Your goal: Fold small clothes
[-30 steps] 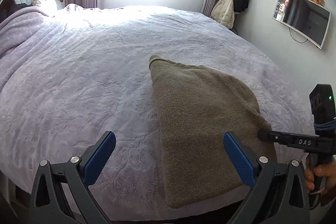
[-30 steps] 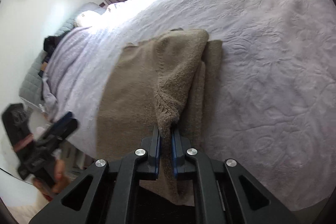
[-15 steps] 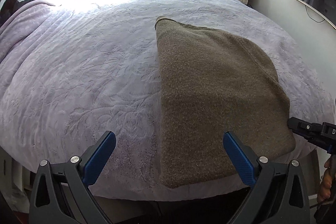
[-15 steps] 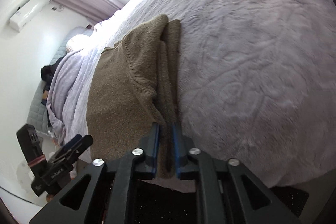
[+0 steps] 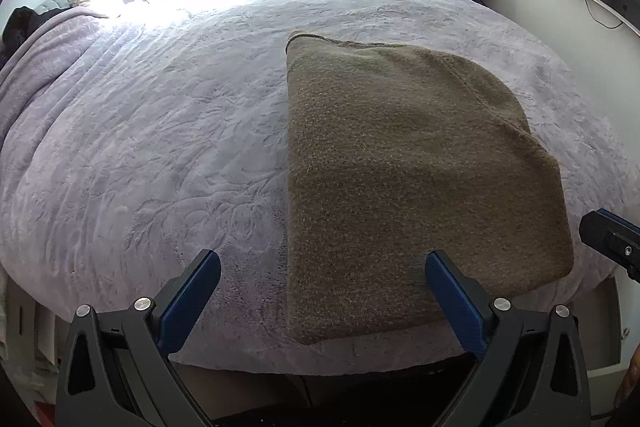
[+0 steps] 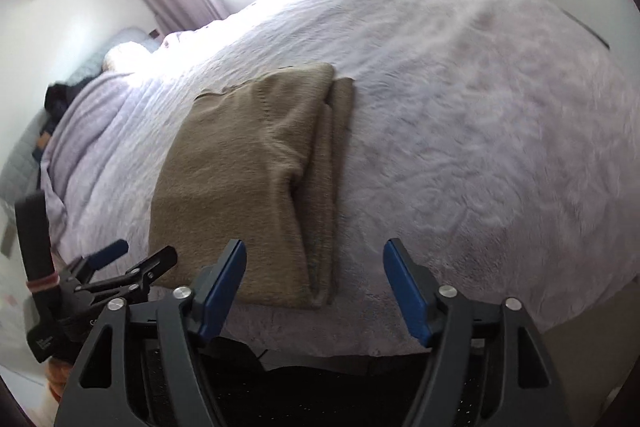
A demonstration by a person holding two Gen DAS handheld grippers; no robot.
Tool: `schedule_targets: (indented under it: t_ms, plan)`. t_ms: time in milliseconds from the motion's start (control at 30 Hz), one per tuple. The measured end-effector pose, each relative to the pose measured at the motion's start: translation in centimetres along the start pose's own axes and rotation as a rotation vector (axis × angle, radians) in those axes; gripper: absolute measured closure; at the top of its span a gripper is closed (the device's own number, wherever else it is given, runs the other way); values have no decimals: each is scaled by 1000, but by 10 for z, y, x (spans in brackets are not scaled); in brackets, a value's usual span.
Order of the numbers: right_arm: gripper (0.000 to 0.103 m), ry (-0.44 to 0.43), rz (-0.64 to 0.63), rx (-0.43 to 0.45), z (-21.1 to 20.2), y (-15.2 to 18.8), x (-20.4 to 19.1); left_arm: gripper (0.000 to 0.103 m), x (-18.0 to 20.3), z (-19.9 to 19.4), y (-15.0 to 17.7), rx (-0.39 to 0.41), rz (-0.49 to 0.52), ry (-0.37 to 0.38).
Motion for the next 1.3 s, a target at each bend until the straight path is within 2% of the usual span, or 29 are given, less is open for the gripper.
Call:
schedule_targets:
  t_ms: [67, 133, 167, 200, 433, 667, 1300]
  plan:
    - [20, 20, -46, 40, -3, -3, -11, 1, 1, -2, 0, 4, -3, -2]
    - [13, 28, -56, 68, -4, -4, -16, 1, 2, -3, -1, 5, -5, -6]
    - [2, 18, -51, 63, -3, -5, -18, 1, 2, -3, -1, 4, -6, -8]
    - [0, 6, -43, 59, -2, -4, -20, 1, 1, -3, -1, 3, -7, -10]
    - [0, 38, -68, 2, 8, -3, -30, 1, -2, -1, -3, -9, -21, -23]
    - [0, 55, -30, -52, 16, -5, -24, 1, -4, 4, -4, -34, -19, -36]
    - [0, 97, -28, -115, 28, -4, -27, 1, -11, 9, -5, -65, -30, -29]
Point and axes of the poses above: each gripper's, at about its wrist camera, not at the fingertips, and z roughly the way its jaws point, x to its right, y to its underside, the point moved 5 cm from there along z, roughly the way its jaws point, and after that the axes turned 8 degrees about y, right-handed, at the moved point
